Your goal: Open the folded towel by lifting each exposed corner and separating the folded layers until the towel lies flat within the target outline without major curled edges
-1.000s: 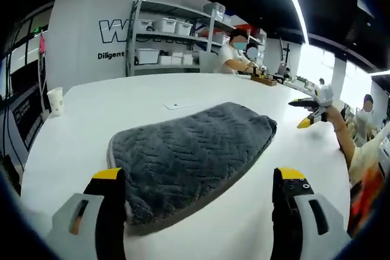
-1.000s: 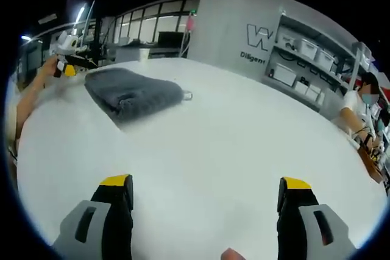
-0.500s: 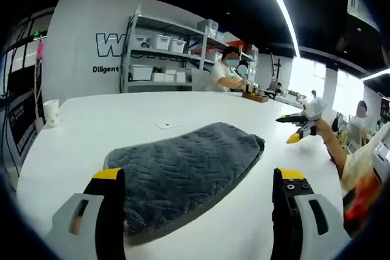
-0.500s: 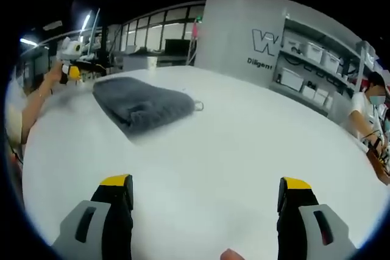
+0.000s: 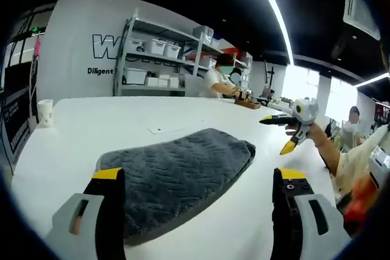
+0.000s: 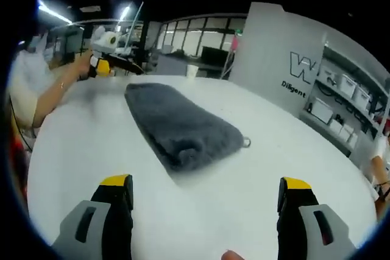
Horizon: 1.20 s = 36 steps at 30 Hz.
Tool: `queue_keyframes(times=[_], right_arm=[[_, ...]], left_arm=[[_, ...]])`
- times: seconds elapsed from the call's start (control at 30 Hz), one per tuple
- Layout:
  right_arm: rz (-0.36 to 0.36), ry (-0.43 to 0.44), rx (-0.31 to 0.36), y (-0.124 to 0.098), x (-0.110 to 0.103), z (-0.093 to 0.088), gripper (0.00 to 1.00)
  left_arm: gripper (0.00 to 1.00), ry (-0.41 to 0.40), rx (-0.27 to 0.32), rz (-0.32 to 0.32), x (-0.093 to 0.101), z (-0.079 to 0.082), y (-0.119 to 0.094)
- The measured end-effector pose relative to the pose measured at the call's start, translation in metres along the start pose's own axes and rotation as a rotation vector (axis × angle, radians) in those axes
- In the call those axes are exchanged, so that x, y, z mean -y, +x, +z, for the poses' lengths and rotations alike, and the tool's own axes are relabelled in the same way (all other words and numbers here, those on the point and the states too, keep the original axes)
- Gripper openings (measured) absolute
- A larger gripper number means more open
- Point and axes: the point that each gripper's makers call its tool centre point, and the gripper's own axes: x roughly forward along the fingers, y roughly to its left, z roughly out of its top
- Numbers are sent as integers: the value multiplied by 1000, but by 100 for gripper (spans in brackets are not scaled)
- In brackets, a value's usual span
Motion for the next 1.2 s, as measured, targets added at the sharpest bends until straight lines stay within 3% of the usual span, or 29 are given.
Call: queue_keyframes(times=[0.27, 0.5, 0.8, 0.97, 1.2], right_arm=[[105, -28, 77, 36, -35, 41, 96], [175, -174, 79, 72, -68, 66, 89], [231, -301, 55, 112, -108, 86, 86], [290, -297, 80, 128, -130, 99, 80], [308, -338, 79, 151, -151, 107, 72]], left_arm=[[99, 22, 5, 4, 1, 4, -3], [99, 45, 0, 2, 5, 7, -11], [99, 92, -59, 37, -5, -5, -21], [99, 93, -103, 61, -14, -15, -26], [99, 99, -161, 99, -28, -28, -30]])
